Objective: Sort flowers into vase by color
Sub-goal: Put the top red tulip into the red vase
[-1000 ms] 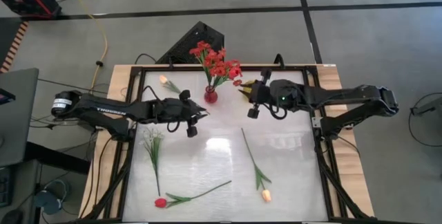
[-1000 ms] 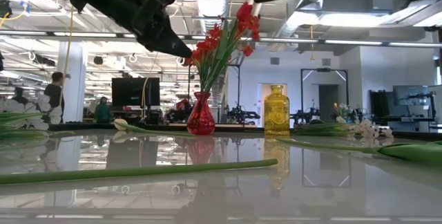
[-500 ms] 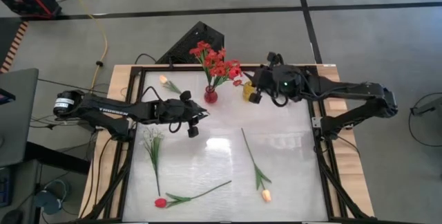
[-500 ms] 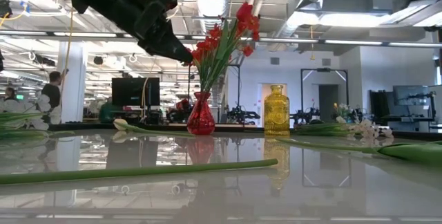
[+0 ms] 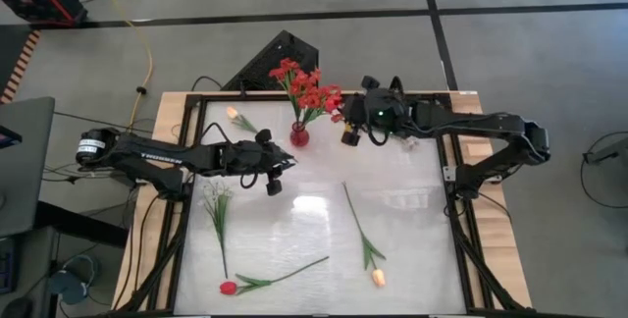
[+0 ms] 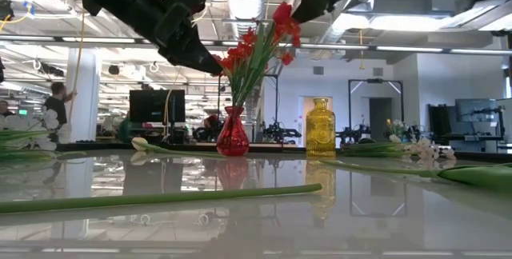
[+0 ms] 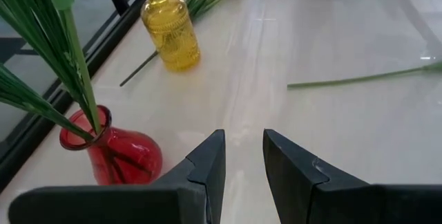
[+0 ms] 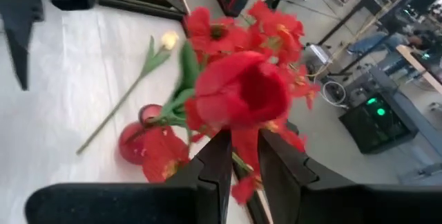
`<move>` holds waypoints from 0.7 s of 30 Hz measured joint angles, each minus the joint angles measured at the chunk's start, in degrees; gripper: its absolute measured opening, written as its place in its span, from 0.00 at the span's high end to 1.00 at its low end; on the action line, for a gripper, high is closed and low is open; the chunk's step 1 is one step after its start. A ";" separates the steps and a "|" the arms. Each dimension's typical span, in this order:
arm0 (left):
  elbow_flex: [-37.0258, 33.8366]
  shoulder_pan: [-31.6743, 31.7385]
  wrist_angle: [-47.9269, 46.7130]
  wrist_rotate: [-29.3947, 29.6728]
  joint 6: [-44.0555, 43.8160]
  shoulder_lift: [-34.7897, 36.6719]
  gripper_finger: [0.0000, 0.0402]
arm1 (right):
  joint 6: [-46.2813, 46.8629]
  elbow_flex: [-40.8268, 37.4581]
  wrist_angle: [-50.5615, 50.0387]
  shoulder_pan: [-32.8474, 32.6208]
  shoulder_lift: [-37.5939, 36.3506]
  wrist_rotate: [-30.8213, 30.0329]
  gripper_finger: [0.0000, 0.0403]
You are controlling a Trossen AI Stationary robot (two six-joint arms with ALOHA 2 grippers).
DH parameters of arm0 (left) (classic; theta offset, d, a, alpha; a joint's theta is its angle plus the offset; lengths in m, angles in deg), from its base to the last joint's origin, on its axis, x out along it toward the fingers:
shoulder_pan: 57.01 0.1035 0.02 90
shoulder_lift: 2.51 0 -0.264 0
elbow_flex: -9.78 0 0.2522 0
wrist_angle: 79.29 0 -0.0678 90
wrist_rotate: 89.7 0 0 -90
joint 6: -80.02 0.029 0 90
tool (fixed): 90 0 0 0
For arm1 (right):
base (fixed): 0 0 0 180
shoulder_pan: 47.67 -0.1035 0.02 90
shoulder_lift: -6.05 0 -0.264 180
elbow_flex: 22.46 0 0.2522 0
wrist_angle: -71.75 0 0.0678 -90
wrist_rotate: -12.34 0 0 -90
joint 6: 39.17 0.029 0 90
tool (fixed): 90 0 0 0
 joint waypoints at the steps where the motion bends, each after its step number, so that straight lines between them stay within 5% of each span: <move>1: 0.00 0.00 -0.11 0.00 0.14 0.00 0.78 | -0.39 0.00 0.97 -0.31 0.24 0.01 0.76; 21: 0.00 0.00 -0.78 0.72 1.45 0.00 0.78 | -1.10 0.02 18.39 -1.83 5.52 3.09 0.76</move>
